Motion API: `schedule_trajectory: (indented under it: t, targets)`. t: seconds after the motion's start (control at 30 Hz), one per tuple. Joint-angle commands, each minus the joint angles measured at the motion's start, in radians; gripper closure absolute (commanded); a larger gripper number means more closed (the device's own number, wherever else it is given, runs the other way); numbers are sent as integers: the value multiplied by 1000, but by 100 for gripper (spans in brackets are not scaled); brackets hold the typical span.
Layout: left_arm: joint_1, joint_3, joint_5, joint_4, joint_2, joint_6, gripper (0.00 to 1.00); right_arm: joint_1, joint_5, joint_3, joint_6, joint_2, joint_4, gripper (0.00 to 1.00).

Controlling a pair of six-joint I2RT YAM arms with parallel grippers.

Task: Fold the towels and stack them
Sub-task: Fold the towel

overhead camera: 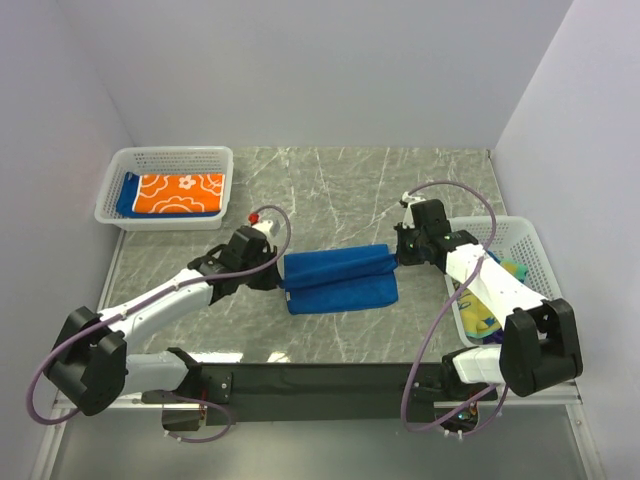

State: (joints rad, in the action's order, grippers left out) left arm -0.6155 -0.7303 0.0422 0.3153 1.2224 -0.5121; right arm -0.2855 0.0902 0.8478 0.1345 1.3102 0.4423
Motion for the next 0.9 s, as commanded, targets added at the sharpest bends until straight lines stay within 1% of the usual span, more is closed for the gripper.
schedule_trajectory:
  t: [0.0, 0.17, 0.5, 0.6, 0.7, 0.73, 0.8, 0.83, 0.87]
  targets:
    - [-23, 35, -22, -31, -17, -45, 99, -3, -23, -15, 39, -29, -13, 100]
    - [-49, 84, -10, -59, -4, -89, 99, -4, -18, -33, 56, -11, -17, 100]
    - [-102, 147, -24, -99, 20, -129, 99, -21, -4, -70, 103, 1, -30, 98]
    - [-113, 155, -19, -102, 28, -144, 96, -20, -13, -92, 134, 1, -37, 97]
    - [-128, 155, -24, -91, 28, -157, 88, -20, -15, -101, 151, -6, -30, 89]
    - [-132, 154, -27, -85, 26, -160, 83, -21, -12, -101, 155, -12, -24, 79]
    - [-144, 146, -33, -58, 11, -167, 76, -24, 8, -102, 165, -47, -7, 71]
    - [-148, 143, -34, -42, 0, -172, 68, -27, 16, -102, 168, -66, 2, 64]
    - [-153, 140, -31, -33, -14, -175, 63, -29, 31, -101, 172, -86, 12, 61]
